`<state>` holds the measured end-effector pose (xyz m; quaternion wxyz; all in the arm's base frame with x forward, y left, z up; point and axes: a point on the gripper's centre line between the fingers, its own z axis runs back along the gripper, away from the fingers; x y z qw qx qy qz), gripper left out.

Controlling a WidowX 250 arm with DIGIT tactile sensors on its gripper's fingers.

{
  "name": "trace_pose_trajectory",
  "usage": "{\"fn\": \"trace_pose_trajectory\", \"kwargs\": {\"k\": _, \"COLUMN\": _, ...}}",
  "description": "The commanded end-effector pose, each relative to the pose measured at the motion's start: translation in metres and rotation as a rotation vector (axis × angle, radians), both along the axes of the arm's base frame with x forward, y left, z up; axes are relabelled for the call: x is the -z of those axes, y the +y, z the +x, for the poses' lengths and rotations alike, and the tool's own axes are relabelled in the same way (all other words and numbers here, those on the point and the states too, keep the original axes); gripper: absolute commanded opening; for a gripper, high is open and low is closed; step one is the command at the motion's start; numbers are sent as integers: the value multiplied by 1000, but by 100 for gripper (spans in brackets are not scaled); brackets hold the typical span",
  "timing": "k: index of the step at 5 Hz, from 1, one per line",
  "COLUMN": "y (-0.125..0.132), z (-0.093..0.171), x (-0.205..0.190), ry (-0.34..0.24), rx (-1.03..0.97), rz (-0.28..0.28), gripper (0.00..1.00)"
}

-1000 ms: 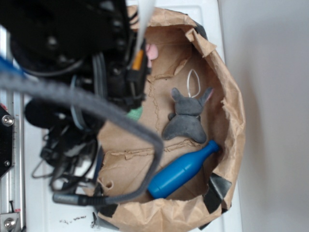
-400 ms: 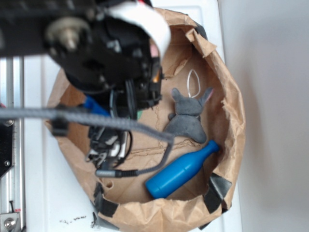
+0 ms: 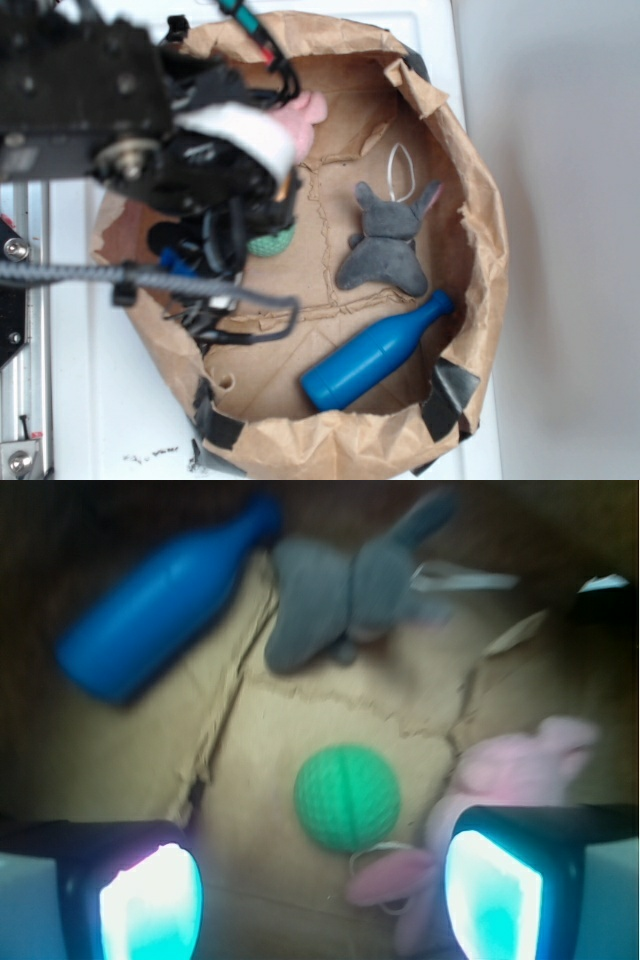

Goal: Grab the pink bunny.

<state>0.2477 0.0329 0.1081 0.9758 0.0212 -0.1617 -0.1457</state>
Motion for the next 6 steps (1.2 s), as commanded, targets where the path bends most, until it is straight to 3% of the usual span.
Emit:
{"fn": "trace_pose_trajectory", "kwargs": {"k": 1, "y": 23, "z": 9, "x": 17, "ry": -19, "rx": 41, "rz": -70, "gripper": 100}}
{"fn": "trace_pose_trajectory", "kwargs": {"k": 3, "y": 26, "z": 18, "x": 40, "ry": 13, "rx": 18, "rz": -14, "gripper": 100}}
{"fn": "trace_pose_trajectory", "kwargs": {"k": 5, "y": 35, "z": 13, "x": -22, "ry": -88, "rx": -165, "rz": -160, "gripper": 100}}
{"fn": "trace_pose_trajectory", "kwargs": {"k": 6, "y": 59, "z": 18, "x": -31, "ry": -97, "rx": -401, "rz": -158, "gripper": 100}}
